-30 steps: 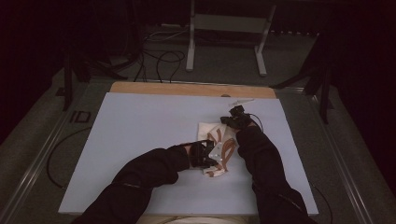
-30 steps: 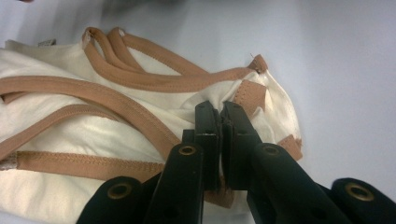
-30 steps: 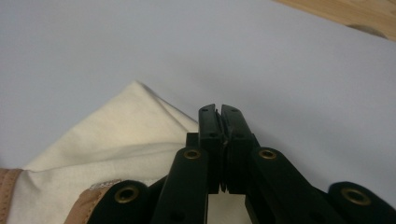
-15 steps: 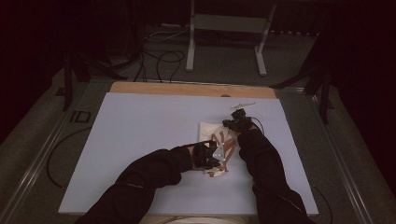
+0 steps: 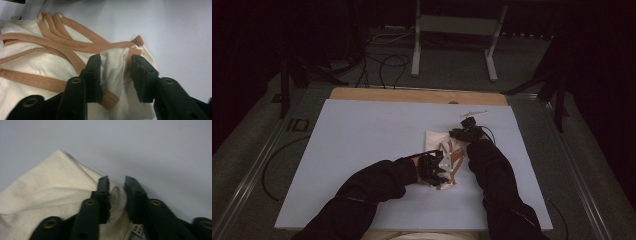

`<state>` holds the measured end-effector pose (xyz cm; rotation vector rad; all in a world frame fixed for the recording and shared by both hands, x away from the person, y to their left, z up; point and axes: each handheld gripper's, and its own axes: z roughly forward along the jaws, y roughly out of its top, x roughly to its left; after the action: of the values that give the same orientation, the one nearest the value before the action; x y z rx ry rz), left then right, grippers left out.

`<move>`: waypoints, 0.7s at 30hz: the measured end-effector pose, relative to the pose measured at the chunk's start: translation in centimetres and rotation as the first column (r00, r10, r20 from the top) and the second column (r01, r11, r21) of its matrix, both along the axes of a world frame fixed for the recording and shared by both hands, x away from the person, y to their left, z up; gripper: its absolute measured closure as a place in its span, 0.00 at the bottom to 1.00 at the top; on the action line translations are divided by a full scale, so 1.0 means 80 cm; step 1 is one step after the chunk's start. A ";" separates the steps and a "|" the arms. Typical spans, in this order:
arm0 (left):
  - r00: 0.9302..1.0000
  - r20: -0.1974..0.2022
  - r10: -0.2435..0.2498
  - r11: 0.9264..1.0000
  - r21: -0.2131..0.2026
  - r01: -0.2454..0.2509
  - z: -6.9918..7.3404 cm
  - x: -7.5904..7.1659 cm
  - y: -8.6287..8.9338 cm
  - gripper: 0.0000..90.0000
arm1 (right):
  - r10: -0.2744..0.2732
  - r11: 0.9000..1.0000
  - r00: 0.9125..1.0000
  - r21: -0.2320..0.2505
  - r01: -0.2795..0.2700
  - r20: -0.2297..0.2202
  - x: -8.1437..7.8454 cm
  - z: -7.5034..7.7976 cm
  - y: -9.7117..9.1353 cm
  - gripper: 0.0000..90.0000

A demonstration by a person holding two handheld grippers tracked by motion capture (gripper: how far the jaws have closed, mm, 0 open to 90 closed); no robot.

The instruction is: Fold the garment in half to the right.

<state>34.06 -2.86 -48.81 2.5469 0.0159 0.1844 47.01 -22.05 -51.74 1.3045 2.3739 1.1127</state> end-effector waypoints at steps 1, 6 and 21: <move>1.000 0.000 0.000 1.000 0.000 0.000 0.000 0.000 0.000 0.62 | -0.001 1.000 1.000 0.002 0.001 0.003 -0.001 0.002 0.000 0.73; 1.000 -0.011 0.018 0.999 -0.035 -0.019 0.006 -0.002 0.013 0.50 | 0.007 1.000 1.000 0.016 -0.007 0.009 -0.002 0.017 0.002 0.55; 0.992 -0.046 0.121 0.975 -0.184 -0.127 0.030 -0.007 0.081 0.07 | 0.119 0.993 0.991 0.014 -0.120 0.052 -0.040 0.070 0.042 0.45</move>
<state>33.47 3.59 -46.41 2.3628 0.1970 0.1791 43.78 -18.70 -46.11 1.1374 2.4376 1.1873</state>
